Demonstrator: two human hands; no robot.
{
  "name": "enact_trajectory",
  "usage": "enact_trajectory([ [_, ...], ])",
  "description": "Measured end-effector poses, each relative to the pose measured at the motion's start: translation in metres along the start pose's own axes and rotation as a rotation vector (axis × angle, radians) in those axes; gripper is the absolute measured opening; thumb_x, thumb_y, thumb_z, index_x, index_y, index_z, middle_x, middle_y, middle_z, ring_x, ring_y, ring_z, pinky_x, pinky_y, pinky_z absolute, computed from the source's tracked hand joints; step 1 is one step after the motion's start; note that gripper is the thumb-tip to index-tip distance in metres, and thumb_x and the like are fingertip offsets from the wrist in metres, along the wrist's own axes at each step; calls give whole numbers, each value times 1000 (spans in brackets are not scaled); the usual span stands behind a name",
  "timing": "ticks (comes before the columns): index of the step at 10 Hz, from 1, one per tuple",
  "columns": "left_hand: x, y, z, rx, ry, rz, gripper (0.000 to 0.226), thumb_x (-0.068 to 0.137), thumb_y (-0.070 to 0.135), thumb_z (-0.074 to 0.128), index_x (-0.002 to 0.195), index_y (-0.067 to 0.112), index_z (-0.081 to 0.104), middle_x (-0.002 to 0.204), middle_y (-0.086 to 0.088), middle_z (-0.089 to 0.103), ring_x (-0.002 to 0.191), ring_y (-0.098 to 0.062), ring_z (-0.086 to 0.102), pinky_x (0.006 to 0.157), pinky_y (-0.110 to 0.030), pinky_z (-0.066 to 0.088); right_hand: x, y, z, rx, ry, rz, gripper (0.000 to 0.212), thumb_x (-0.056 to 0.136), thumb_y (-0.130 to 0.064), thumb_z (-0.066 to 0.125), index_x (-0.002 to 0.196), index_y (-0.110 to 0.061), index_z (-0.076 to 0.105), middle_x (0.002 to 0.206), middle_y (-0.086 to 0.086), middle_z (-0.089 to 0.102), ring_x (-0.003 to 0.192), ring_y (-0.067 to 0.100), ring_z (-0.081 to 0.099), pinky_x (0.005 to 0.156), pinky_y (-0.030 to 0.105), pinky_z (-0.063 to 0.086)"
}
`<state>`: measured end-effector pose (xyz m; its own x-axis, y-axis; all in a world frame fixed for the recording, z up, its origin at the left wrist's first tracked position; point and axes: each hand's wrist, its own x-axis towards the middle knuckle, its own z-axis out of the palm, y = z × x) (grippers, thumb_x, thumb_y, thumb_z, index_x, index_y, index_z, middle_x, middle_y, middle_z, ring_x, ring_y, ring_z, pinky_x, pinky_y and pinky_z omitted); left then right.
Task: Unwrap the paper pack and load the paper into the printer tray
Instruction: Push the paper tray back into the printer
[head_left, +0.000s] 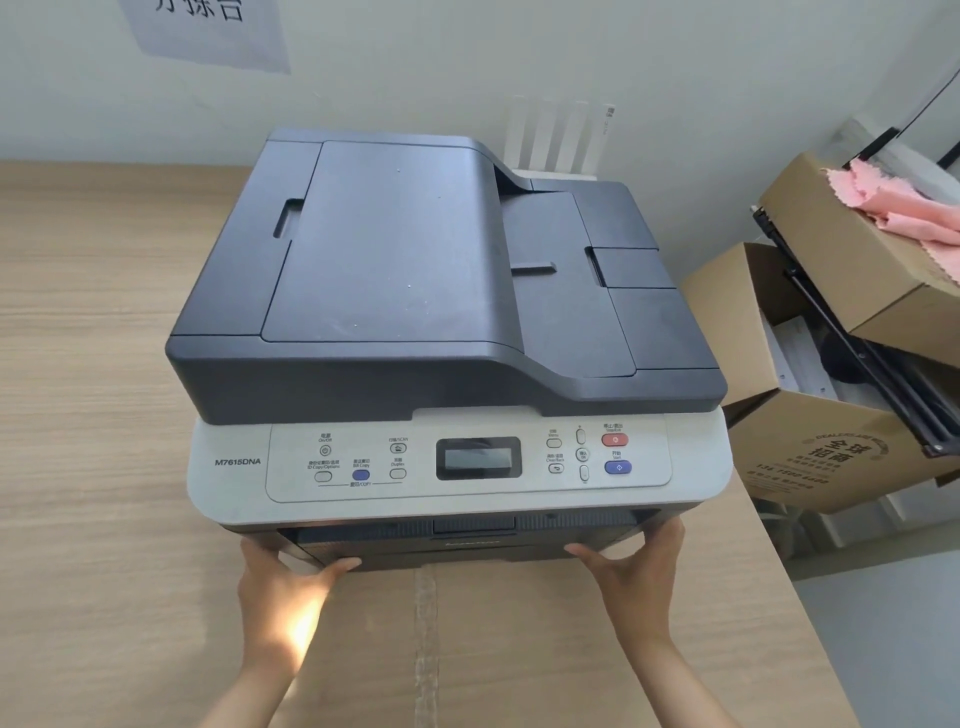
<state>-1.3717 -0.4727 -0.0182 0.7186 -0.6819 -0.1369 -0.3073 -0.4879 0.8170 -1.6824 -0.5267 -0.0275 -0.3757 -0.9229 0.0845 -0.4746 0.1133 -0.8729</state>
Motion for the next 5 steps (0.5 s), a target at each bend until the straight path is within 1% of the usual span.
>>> enact_trajectory([
  [1, 0, 4, -6, 11, -12, -24, 70, 47, 9, 91, 94, 12, 39, 99, -20, 64, 73, -30, 63, 69, -32, 44, 0, -3, -2, -4, -6, 15, 97, 39, -2, 93, 119, -1, 39, 109, 1, 39, 103, 15, 39, 88, 31, 38],
  [2, 4, 2, -12, 17, -62, -2, 64, 50, 6, 89, 91, 11, 41, 91, -12, 61, 56, -16, 57, 58, -23, 40, 0, -9, -4, 23, -25, 62, 92, 43, 0, 91, 120, -4, 41, 107, -1, 39, 102, 6, 36, 92, 31, 37],
  [3, 13, -7, -18, 63, -157, 40, 50, 53, 6, 88, 87, 2, 52, 88, -9, 62, 90, -34, 64, 70, -36, 37, 1, -9, -10, 15, -72, 62, 89, 51, 4, 87, 127, -4, 41, 111, 2, 44, 111, 17, 42, 98, 37, 40],
  [4, 25, -9, -33, 44, -240, 74, 50, 58, 0, 81, 101, 8, 56, 103, -18, 68, 103, -27, 67, 83, -37, 46, 5, -12, -21, 0, -96, 72, 84, 63, 13, 75, 136, -7, 40, 127, 14, 56, 120, 32, 52, 102, 41, 41],
  [5, 40, 0, -56, -151, -316, 45, 52, 78, -16, 57, 125, 2, 44, 126, -26, 56, 81, 12, 64, 70, -7, 44, 14, -25, -48, 114, -45, 125, 82, 74, 22, 54, 110, -52, 60, 102, -24, 72, 90, -15, 62, 83, 3, 44],
])
